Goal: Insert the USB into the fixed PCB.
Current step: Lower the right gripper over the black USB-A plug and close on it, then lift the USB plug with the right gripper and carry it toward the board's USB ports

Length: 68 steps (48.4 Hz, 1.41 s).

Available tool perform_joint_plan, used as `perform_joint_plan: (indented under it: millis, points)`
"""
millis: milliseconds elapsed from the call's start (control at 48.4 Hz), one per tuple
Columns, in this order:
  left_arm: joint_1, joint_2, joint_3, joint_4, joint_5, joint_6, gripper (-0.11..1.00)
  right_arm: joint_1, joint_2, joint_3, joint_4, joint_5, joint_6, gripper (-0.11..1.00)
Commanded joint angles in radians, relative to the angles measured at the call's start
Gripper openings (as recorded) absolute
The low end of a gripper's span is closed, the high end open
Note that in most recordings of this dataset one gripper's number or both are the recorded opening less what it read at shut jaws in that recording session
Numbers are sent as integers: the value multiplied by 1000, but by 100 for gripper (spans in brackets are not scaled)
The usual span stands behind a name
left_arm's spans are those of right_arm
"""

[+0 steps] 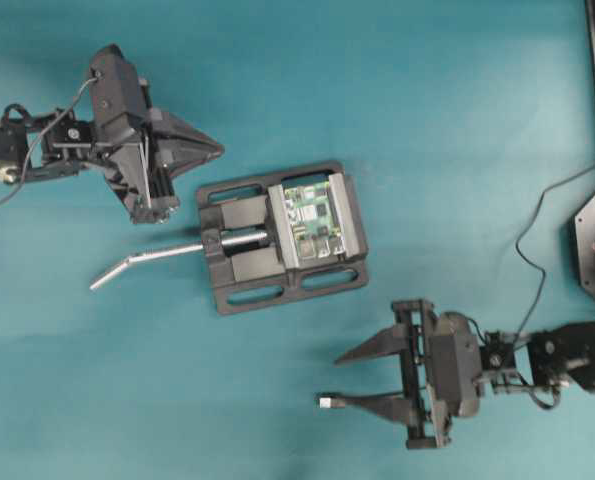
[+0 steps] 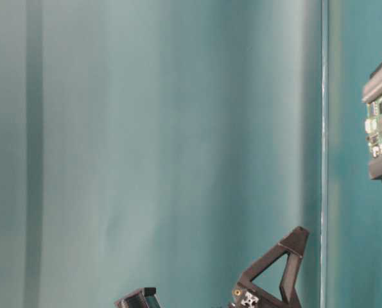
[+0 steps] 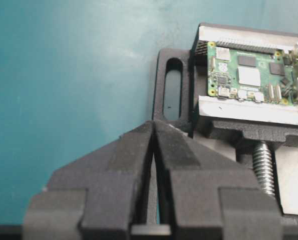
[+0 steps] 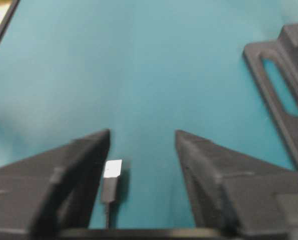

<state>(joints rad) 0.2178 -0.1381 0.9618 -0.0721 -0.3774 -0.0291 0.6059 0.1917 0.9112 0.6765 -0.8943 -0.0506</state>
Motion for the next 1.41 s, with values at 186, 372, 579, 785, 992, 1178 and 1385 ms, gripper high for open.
perform_joint_plan:
  millis: [186,372,579,785,992,1178,1385]
  points:
    - [-3,-23,0,2,21,-2,1,112,2,-25,212,-74,-114,66]
    - [-3,-54,6,3,38,-2,1,158,49,-74,325,-77,-222,66]
    - [-3,-69,6,3,38,-3,1,172,95,-97,328,-77,-222,66]
    - [-5,-69,6,3,38,-5,1,173,135,-115,328,-75,-218,66]
    - [-17,-67,8,3,38,-5,1,175,181,-124,328,-75,-218,66]
    - [-35,-69,21,2,38,-6,1,176,187,-121,328,-63,-218,66]
    - [-55,-69,25,2,38,-6,1,175,209,-126,328,-63,-219,66]
